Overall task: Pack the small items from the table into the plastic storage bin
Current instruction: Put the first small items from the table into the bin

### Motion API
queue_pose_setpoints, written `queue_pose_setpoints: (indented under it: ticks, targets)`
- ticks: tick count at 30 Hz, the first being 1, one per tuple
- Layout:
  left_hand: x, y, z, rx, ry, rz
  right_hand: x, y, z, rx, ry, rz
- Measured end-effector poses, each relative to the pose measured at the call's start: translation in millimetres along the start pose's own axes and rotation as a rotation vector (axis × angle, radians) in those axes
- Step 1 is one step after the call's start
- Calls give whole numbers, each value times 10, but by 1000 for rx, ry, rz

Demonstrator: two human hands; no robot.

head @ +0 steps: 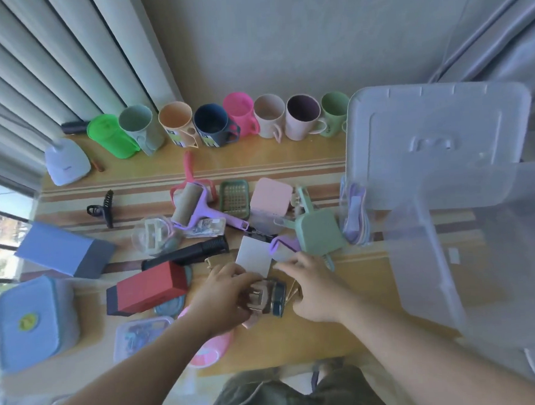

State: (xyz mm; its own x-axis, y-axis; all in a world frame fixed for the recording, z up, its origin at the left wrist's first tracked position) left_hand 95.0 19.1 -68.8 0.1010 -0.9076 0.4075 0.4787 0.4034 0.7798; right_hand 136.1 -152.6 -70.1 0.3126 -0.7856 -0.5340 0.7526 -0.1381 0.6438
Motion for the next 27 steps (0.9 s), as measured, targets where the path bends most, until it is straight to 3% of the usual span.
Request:
queue_pose_setpoints:
  ticks: [2,6,8,10,12,16,18,20,23,27]
  targets:
    - [-7,140,64,-25,63,321,-87,68,86,8,33,-141]
    - [286,334,201,-144,99,839,-230,377,279,199,71,-546]
    - [483,333,260,-254,72,1024,-245,481,384,262,77,-758]
    - [533,261,295,-324,78,1096,-224,565,493,311,62,-819]
    - [476,300,253,-268,70,1019,-199,664,587,341,56,-761]
    - [81,717,180,142,132,474,-29,1028,835,423,50,-655]
    - [-189,781,167,268,220,260,112,1318,1052,498,56,-624]
    - [-286,650,69,250,257,156,299,1664,1342,620,59,-625]
    - [-124,261,-241,159,161,-112,723,2101,1816,811,42,-606]
    - [113,-88,-648,130,186,-322,1465,2287,2355,979,-112,-649]
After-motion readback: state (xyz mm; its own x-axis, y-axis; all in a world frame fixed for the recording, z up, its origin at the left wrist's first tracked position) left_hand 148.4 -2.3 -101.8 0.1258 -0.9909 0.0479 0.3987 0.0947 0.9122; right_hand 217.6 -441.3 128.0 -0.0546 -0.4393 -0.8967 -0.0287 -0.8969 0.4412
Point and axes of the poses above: each hand's wrist, its own z-axis away from the middle knuckle, its own y-axis out of the back of the hand, x = y × z, the point moved 9 cm from there along -z, towards the middle knuckle, and after that the axes turned 3 degrees about y, right-handed, at the moved point
